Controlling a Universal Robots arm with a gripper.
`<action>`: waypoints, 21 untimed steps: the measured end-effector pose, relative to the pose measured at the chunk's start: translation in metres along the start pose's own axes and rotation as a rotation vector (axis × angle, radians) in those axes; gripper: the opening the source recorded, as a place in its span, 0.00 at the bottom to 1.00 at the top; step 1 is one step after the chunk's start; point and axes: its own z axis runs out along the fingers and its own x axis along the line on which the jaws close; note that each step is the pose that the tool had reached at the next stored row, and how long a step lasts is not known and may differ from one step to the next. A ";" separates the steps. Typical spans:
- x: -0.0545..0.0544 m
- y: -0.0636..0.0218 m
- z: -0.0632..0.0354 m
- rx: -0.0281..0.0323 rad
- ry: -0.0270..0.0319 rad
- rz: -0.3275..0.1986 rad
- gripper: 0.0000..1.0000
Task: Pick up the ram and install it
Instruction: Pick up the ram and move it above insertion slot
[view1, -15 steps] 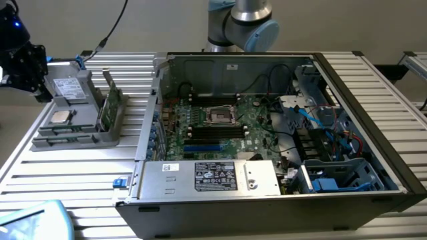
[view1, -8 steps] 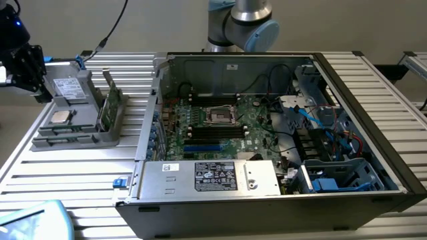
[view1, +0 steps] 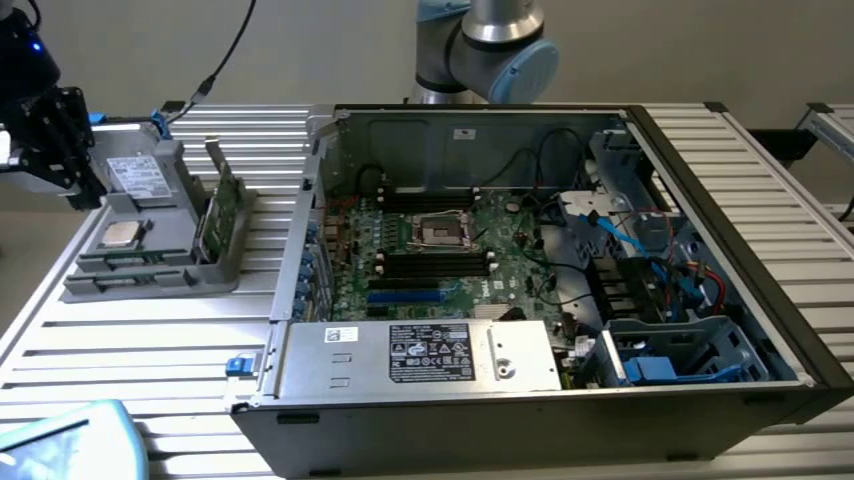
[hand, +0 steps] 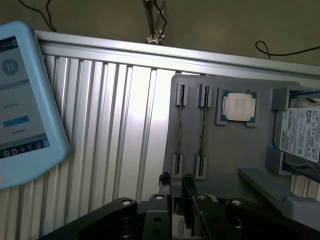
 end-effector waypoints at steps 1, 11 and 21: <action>0.000 0.0000 0.0000 -0.0001 0.0000 0.000 0.25; 0.000 0.0008 0.0110 -0.0001 0.0000 0.000 0.25; -0.001 0.0031 0.0291 0.0000 -0.0001 0.000 0.33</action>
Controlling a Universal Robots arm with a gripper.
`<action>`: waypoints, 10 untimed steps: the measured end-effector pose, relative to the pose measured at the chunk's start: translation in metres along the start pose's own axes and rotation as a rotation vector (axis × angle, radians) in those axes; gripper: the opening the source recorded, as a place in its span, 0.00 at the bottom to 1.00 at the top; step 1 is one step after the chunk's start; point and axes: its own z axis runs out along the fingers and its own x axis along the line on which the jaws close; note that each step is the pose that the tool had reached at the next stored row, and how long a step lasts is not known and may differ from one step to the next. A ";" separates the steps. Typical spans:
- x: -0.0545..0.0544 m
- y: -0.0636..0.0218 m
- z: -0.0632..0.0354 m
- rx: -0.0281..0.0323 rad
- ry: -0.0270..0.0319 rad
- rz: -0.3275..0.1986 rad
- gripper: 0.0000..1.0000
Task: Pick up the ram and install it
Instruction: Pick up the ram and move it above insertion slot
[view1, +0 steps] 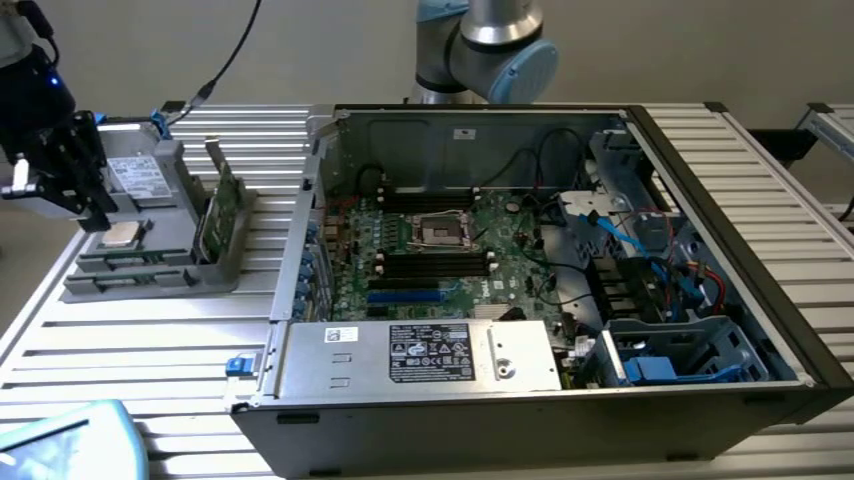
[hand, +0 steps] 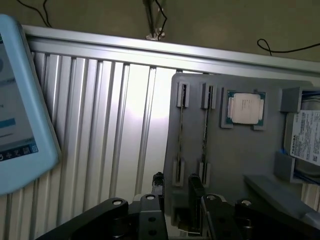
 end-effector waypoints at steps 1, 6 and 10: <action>0.000 0.0004 0.0018 0.0000 0.0000 0.000 0.33; 0.000 0.0026 0.0109 0.0000 -0.0004 0.004 0.33; -0.001 0.0042 0.0177 -0.0003 -0.0017 0.005 0.33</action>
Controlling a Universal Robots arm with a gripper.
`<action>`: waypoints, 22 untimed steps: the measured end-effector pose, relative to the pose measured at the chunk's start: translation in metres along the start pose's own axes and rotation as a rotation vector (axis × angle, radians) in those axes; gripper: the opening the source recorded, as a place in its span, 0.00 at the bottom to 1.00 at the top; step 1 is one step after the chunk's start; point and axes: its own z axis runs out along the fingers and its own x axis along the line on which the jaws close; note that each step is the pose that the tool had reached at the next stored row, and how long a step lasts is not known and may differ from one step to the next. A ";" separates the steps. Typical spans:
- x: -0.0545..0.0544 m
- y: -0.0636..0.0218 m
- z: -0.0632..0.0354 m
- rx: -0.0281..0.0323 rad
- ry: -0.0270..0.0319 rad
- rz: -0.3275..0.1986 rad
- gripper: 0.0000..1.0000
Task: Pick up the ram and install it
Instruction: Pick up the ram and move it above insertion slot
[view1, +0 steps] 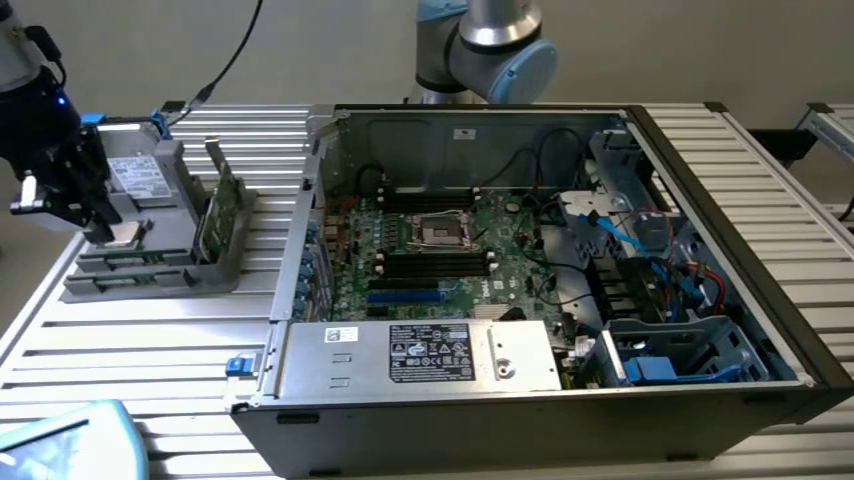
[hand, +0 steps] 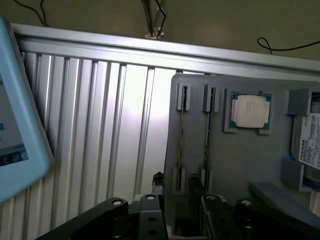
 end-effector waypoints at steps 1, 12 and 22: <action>0.000 0.0004 0.0015 -0.0001 -0.0005 0.000 0.33; -0.001 0.0010 0.0180 -0.0081 -0.0076 0.001 0.33; -0.002 0.0008 0.0361 -0.0105 -0.0086 0.003 0.33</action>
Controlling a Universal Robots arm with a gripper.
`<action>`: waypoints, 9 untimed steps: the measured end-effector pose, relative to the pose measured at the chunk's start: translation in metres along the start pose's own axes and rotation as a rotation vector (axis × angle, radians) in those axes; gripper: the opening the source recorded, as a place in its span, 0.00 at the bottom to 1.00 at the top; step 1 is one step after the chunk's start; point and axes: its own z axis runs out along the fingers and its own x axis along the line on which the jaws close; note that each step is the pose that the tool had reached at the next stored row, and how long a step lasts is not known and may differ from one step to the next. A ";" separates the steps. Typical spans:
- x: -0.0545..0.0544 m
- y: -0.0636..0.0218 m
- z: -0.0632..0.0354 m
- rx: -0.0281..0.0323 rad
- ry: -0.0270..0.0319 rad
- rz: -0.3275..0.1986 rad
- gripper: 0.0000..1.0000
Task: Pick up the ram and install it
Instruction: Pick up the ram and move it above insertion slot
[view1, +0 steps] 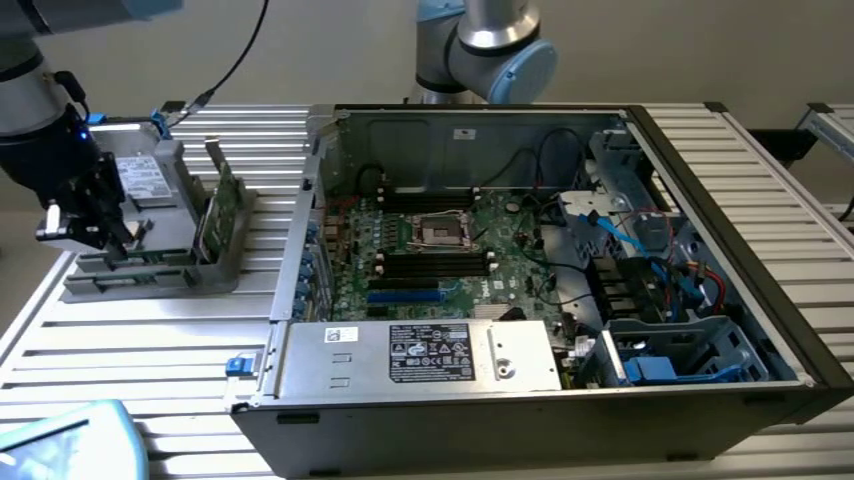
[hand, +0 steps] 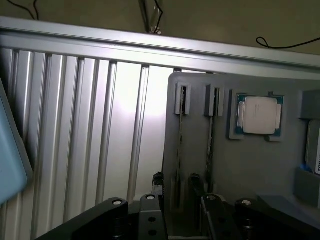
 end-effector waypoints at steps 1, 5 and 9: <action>0.000 0.0000 0.0019 0.0000 0.0000 0.000 0.33; -0.001 -0.0002 0.0091 0.0001 -0.0001 0.002 0.33; -0.001 -0.0003 0.0165 0.0001 -0.0001 0.003 0.33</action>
